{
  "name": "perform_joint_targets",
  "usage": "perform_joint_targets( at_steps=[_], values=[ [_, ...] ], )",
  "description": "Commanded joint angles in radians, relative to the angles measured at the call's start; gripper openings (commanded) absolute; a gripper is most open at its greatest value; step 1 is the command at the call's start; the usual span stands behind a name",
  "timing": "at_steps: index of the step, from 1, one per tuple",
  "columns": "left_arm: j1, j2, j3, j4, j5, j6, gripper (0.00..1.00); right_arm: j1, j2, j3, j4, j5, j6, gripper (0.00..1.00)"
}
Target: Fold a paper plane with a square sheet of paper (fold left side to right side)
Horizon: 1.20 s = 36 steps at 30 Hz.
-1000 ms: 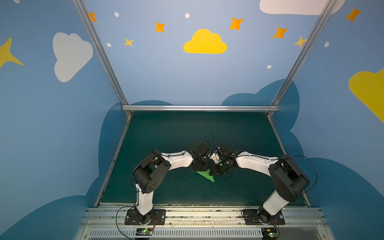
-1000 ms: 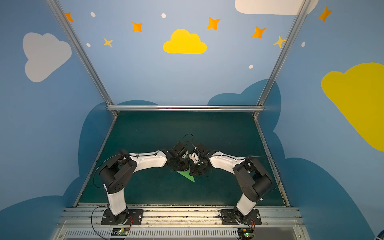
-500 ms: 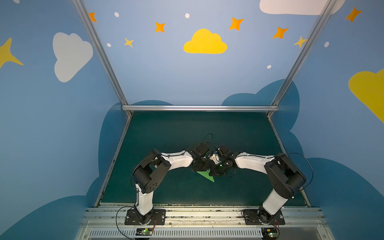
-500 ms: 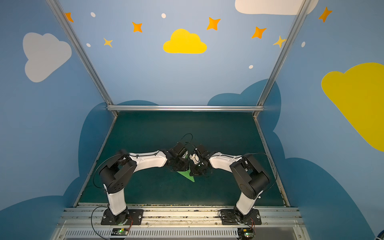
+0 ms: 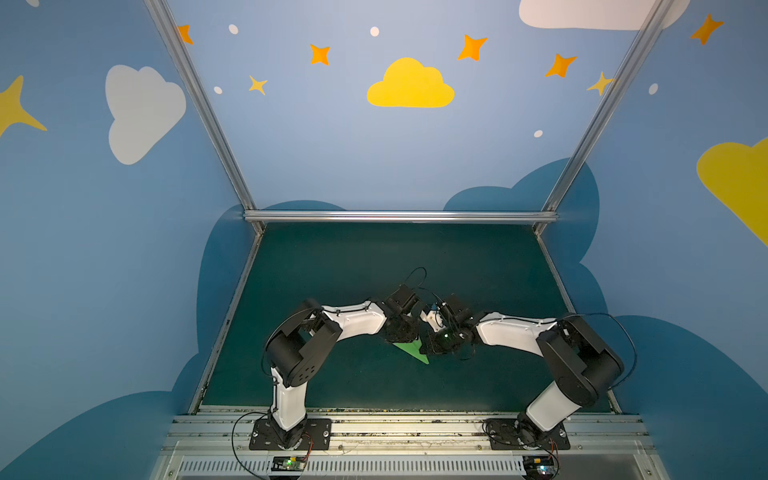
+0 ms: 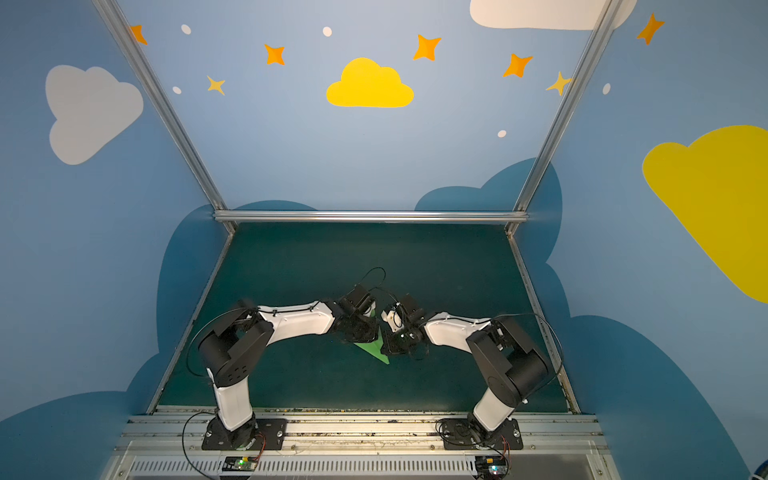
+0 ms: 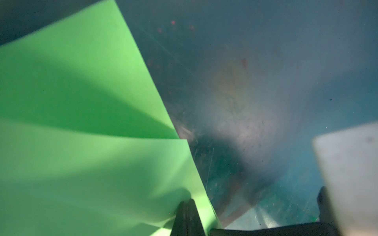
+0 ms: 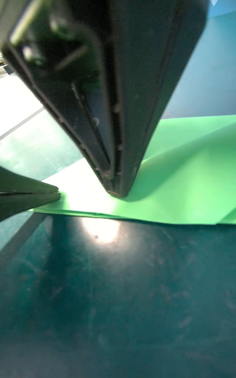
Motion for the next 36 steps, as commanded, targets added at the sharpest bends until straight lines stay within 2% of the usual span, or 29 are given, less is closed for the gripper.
perform_joint_targets(
  at_steps=[1,17,36],
  values=[
    [0.001,0.035,-0.019,-0.035,-0.036,0.001,0.06,0.002,0.003,-0.062,-0.118,0.05,-0.003,0.0],
    [0.003,0.032,-0.023,-0.036,-0.038,-0.004,0.06,0.021,-0.044,-0.155,-0.128,0.068,0.045,0.0],
    [0.012,0.016,-0.044,-0.024,-0.036,-0.002,0.06,0.074,-0.144,-0.279,-0.14,0.119,0.203,0.0]
  ],
)
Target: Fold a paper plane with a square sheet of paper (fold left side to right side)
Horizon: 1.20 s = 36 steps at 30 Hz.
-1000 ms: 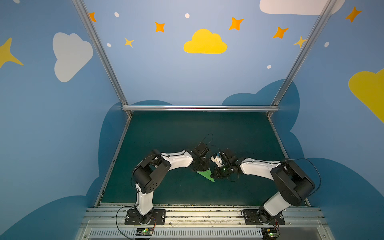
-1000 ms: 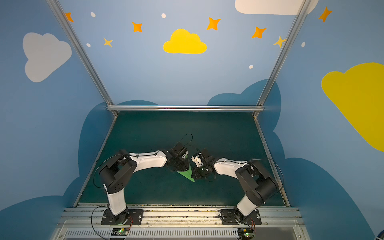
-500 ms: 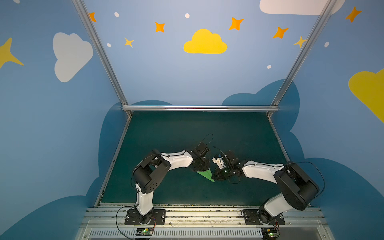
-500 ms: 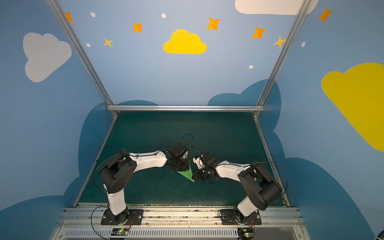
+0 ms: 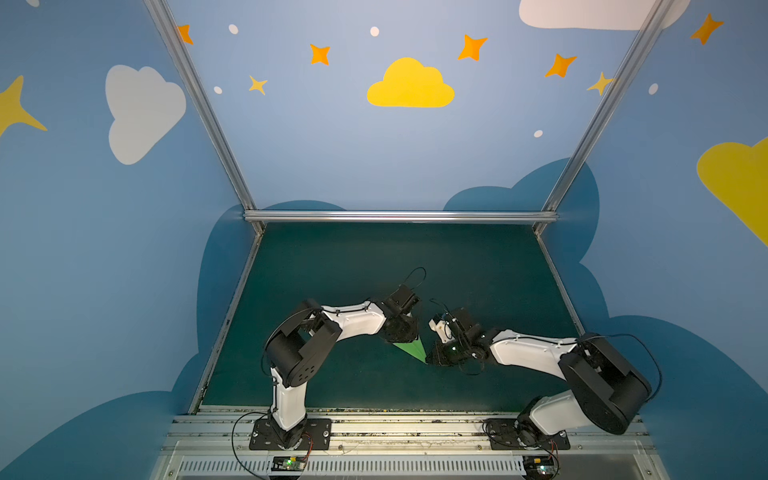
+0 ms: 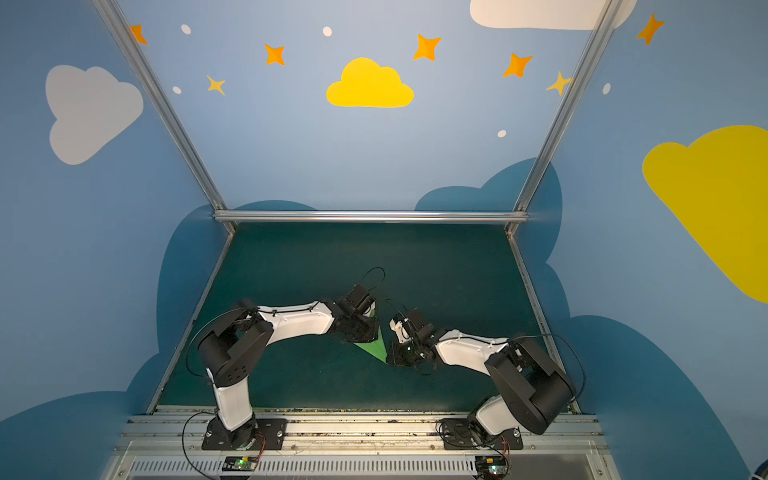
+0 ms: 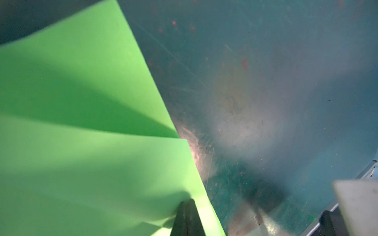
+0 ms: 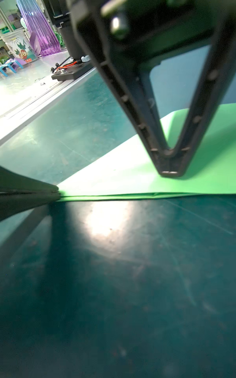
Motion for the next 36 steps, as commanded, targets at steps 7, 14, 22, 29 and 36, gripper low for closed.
perform_joint_targets(
  at_steps=[7,14,22,29,36],
  values=[
    [0.011,0.018,-0.045,-0.03,-0.046,-0.03,0.05,0.025,-0.082,-0.108,-0.288,0.051,0.073,0.0],
    [0.01,0.013,-0.067,-0.011,-0.055,-0.063,0.05,0.007,-0.146,0.053,-0.348,0.047,0.06,0.0],
    [0.011,0.009,-0.069,-0.015,-0.06,-0.064,0.05,-0.005,0.017,0.227,-0.262,0.033,0.053,0.0],
    [0.01,0.005,-0.074,-0.016,-0.059,-0.066,0.05,-0.005,0.118,0.255,-0.195,0.006,0.064,0.0],
    [0.013,0.003,-0.067,-0.01,-0.043,-0.074,0.05,-0.007,0.161,0.193,-0.163,0.024,0.08,0.0]
  ],
)
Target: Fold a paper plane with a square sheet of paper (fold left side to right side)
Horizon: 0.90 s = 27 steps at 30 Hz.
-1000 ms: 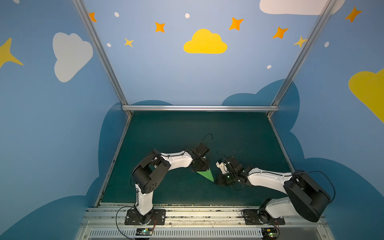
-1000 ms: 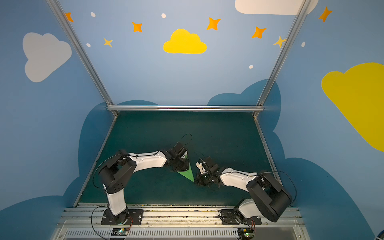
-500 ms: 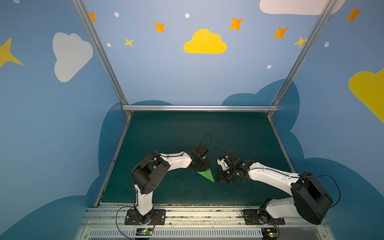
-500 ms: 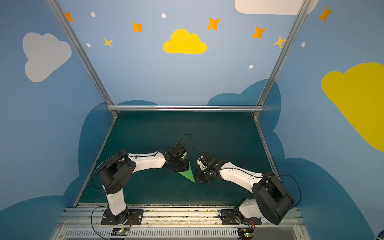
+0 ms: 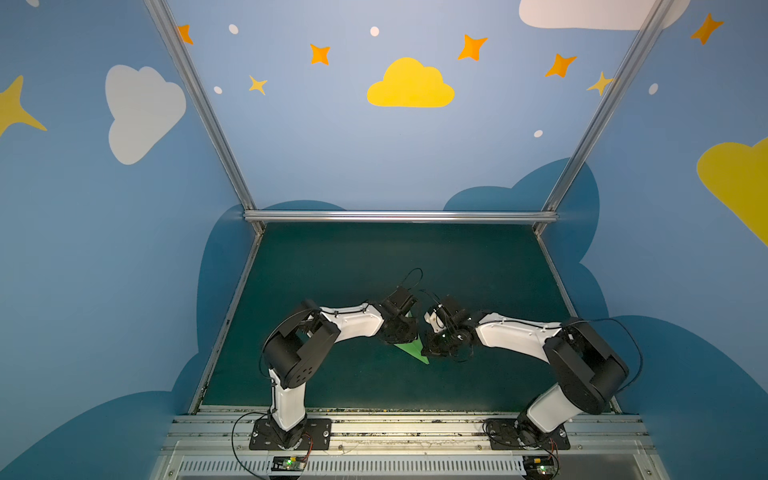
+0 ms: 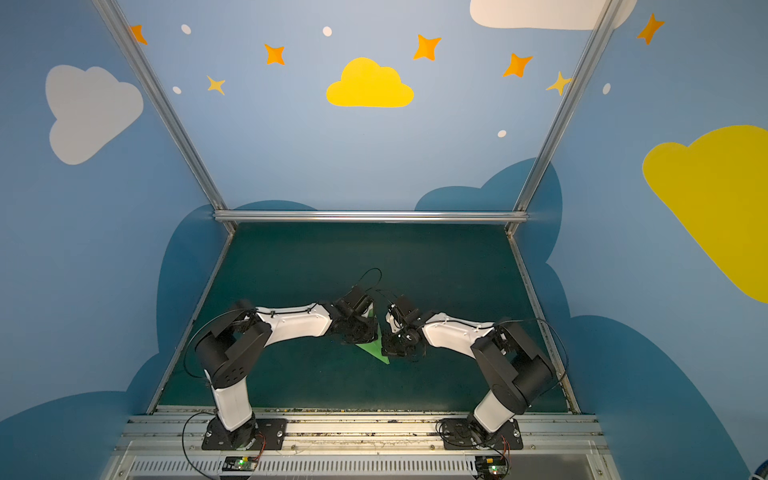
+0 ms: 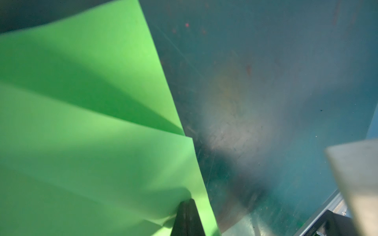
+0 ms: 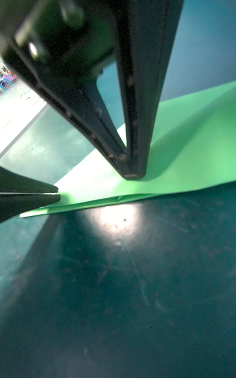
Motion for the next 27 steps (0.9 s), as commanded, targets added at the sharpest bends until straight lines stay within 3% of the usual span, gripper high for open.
perform_joint_targets(
  at_steps=[1,27],
  values=[
    [0.009,0.017,-0.032,-0.056,-0.045,-0.009,0.05,-0.007,0.017,-0.04,0.011,0.015,0.012,0.0],
    [0.186,-0.006,-0.085,-0.027,-0.037,-0.006,0.04,-0.018,0.03,-0.141,0.008,0.06,0.018,0.0]
  ],
)
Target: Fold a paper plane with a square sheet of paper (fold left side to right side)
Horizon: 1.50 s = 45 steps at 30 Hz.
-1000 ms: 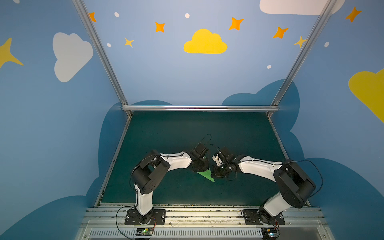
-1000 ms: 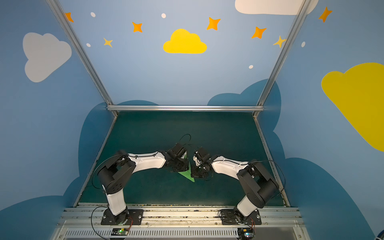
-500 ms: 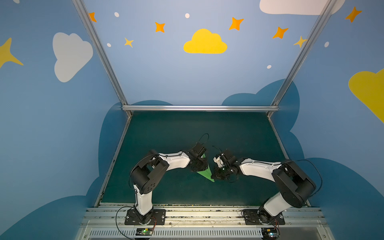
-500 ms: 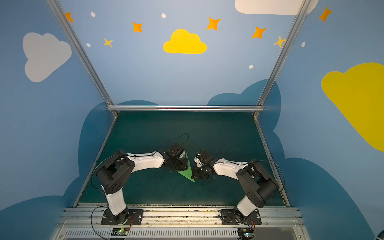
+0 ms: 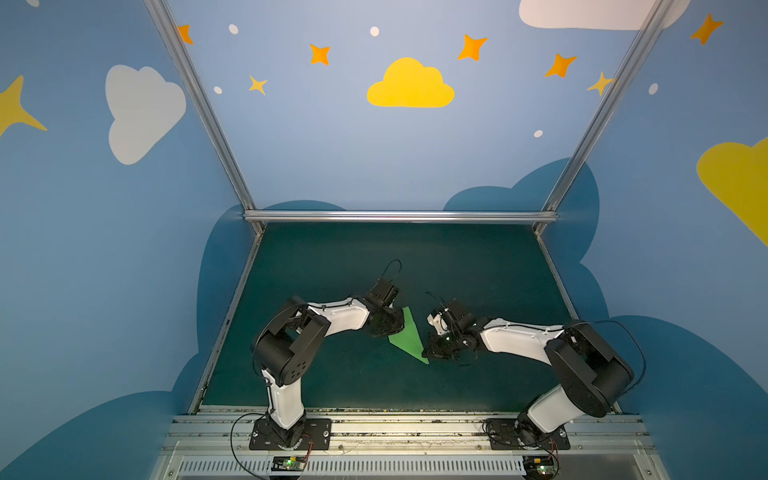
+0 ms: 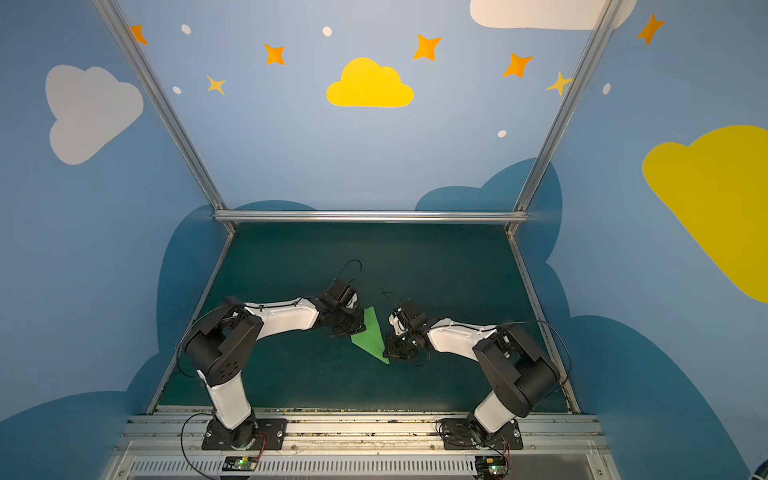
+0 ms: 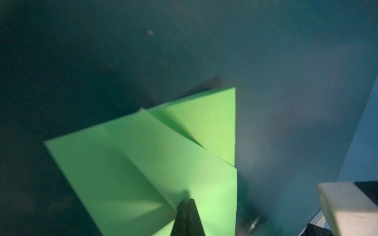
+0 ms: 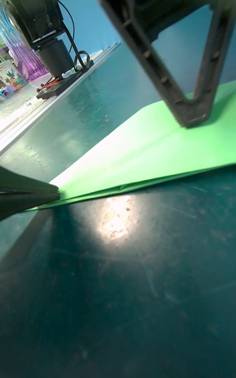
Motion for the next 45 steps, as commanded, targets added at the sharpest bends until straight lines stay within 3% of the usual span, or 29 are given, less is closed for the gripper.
perform_joint_targets(
  at_steps=[1,21,27,31,36,42,45],
  values=[
    [0.046,0.029,-0.029,-0.064,-0.079,0.019,0.04,0.003,0.054,-0.06,-0.1,0.092,-0.002,0.0],
    [0.26,0.131,0.075,-0.129,-0.09,0.058,0.04,0.01,0.066,-0.074,-0.088,0.087,-0.003,0.0],
    [0.316,0.068,0.118,-0.174,-0.082,0.104,0.04,0.011,0.06,-0.075,-0.091,0.091,-0.006,0.0],
    [0.265,-0.08,0.046,-0.142,-0.025,0.088,0.04,0.01,0.061,-0.074,-0.09,0.087,-0.006,0.0],
    [0.098,-0.193,-0.012,-0.088,0.027,0.02,0.04,0.01,0.07,-0.068,-0.09,0.086,-0.01,0.0],
    [-0.089,-0.129,-0.021,0.035,0.051,-0.078,0.04,0.009,0.077,-0.066,-0.092,0.088,-0.014,0.0],
    [-0.133,-0.071,-0.018,0.08,0.052,-0.106,0.04,0.009,0.077,-0.066,-0.095,0.089,-0.015,0.0]
  ],
)
